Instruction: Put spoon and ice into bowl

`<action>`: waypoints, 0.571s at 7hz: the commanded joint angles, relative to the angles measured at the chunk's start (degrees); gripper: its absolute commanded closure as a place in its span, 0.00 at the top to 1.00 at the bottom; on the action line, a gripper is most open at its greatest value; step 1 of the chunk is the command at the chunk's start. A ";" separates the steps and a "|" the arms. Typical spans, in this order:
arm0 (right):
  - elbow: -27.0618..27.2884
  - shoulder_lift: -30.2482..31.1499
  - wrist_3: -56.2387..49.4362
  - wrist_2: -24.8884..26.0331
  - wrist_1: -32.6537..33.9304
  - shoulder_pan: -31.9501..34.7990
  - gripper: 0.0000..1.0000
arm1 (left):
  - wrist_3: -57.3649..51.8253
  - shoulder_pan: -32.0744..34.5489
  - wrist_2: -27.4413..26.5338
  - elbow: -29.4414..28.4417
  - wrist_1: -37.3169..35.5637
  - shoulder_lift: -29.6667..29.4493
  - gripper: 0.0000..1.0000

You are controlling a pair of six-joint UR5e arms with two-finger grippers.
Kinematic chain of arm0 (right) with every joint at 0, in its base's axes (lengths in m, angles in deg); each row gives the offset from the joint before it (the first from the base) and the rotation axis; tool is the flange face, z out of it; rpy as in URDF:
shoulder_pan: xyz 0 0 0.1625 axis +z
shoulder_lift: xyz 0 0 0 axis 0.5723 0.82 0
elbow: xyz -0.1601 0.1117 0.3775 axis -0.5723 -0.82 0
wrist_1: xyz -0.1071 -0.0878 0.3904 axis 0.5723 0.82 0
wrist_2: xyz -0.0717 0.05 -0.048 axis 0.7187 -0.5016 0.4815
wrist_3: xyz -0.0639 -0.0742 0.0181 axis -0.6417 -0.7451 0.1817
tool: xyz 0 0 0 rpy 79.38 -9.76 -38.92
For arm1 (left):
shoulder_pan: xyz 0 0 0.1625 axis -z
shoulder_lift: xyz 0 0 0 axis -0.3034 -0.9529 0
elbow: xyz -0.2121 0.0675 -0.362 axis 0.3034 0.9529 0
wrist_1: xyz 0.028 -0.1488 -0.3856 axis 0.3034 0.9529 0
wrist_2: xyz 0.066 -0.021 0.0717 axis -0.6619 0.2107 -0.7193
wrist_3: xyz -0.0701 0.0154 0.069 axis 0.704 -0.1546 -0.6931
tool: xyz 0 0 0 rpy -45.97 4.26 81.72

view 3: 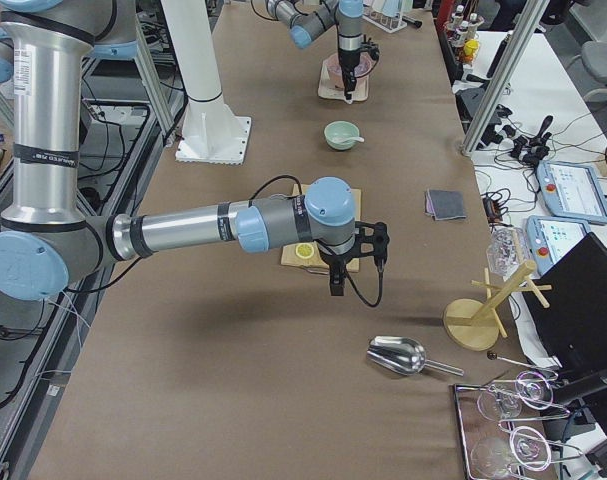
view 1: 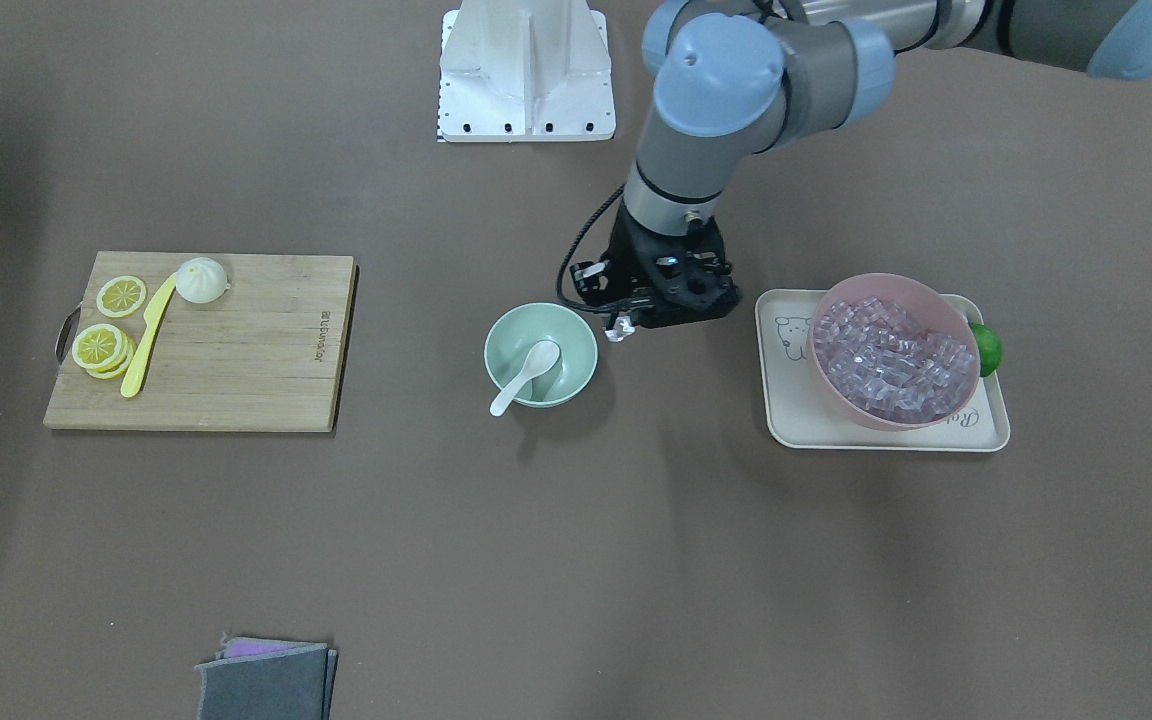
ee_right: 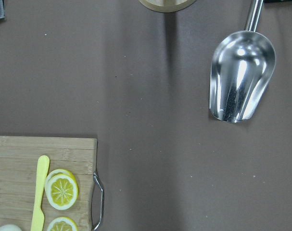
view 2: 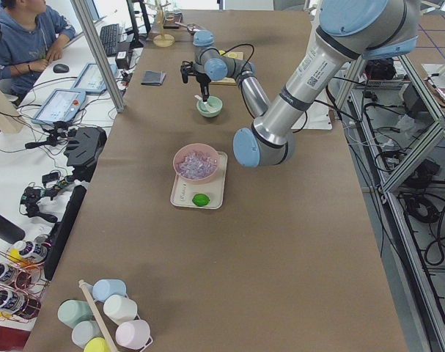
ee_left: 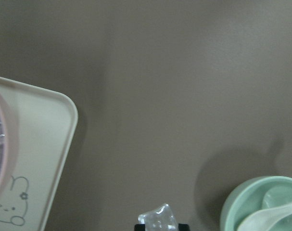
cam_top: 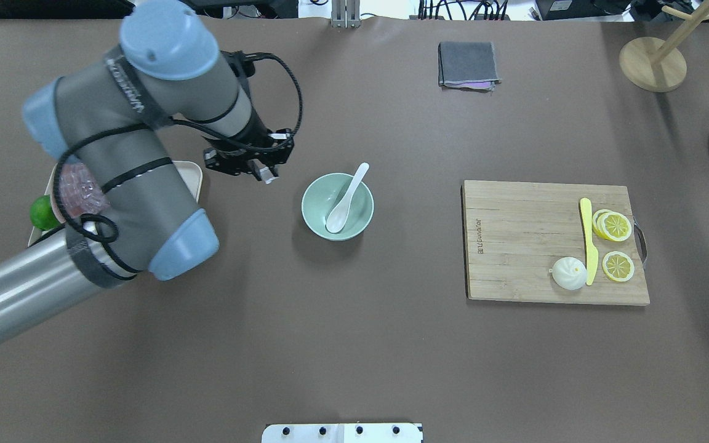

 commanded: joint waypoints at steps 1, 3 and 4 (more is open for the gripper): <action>-0.03 0.46 -1.60 0.72 0.67 0.56 1.00 | 2.97 -2.69 -3.37 -9.17 6.90 -5.71 0.97; -0.12 0.46 -1.60 1.16 0.75 0.47 1.00 | -4.29 -1.91 -3.29 -3.86 6.57 1.38 0.98; -0.12 0.46 -1.60 1.16 0.75 0.38 1.00 | -7.12 0.79 -2.77 0.35 5.61 5.51 0.98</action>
